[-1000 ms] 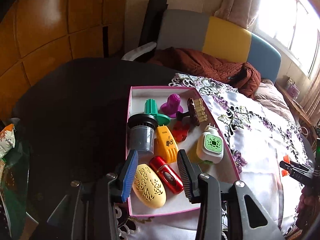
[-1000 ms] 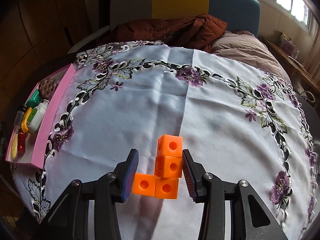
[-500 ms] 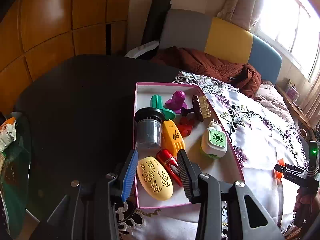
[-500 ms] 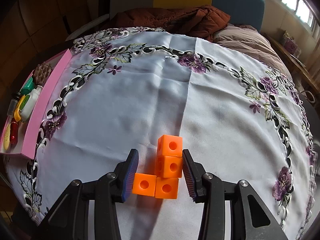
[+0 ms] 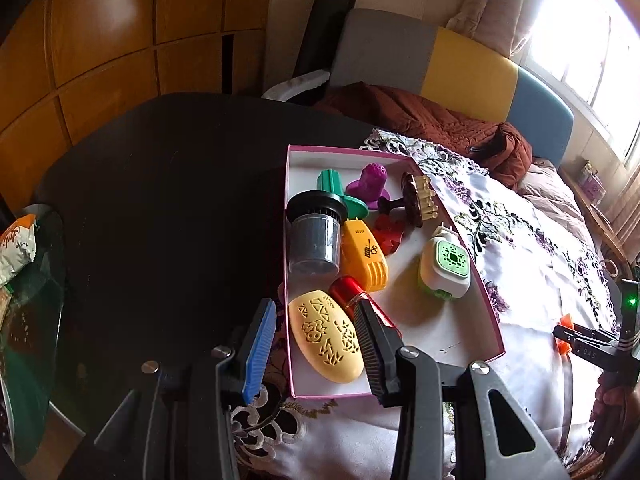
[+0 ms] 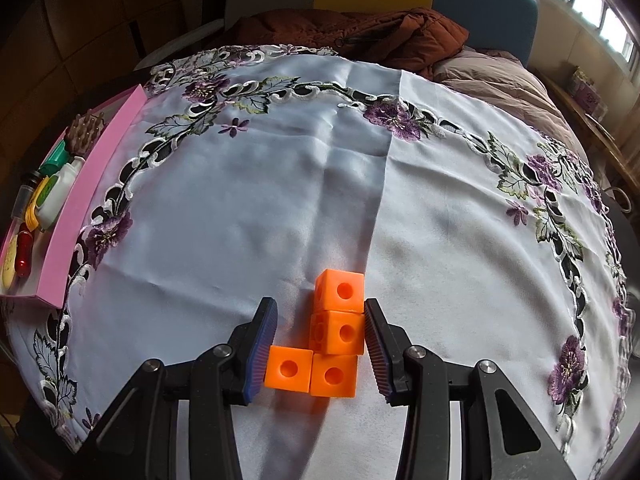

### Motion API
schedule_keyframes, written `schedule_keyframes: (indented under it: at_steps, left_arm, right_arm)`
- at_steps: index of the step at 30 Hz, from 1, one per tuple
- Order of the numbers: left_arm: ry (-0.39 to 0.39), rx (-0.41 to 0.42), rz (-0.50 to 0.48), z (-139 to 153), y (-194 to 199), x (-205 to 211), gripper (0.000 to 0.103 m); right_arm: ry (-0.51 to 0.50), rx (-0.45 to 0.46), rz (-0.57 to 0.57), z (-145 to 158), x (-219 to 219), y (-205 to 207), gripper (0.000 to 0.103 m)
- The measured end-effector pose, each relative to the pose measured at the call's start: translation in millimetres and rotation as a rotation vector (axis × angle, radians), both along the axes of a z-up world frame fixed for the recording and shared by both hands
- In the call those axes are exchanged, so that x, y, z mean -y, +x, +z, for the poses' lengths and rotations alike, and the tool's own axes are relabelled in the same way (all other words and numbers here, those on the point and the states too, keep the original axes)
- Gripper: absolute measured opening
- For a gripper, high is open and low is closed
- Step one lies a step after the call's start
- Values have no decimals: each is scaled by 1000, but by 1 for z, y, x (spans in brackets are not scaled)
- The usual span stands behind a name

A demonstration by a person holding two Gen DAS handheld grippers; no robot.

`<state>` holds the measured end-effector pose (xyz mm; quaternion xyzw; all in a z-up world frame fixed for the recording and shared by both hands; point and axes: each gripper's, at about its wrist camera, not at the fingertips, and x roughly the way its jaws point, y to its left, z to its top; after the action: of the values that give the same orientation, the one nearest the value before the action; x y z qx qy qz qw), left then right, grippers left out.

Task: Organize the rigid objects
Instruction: 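Withdraw the left tool from the tray while the right tool holds the orange cubes, then carry the orange cubes with the right tool over the tray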

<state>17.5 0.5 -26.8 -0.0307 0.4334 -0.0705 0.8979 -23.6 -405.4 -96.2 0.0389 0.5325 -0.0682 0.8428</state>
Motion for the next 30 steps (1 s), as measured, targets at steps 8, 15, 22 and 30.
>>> schedule_keyframes:
  at_steps: [8,15,22,30]
  left_arm:
    - [-5,-2,27,-3,0,-12,41]
    - [-6,-11,45,-7,0,-19,41]
    - [-11,-6,44,-7,0,-20,41]
    - [-11,-8,38,-7,-1,-19,41]
  right_arm:
    - [35,36,-8,15,-3,0,44]
    - [51,60,49,25,-29,6,44]
    - [107,113,128,46,-67,13,44]
    - [189,164,287,68,-137,24,44]
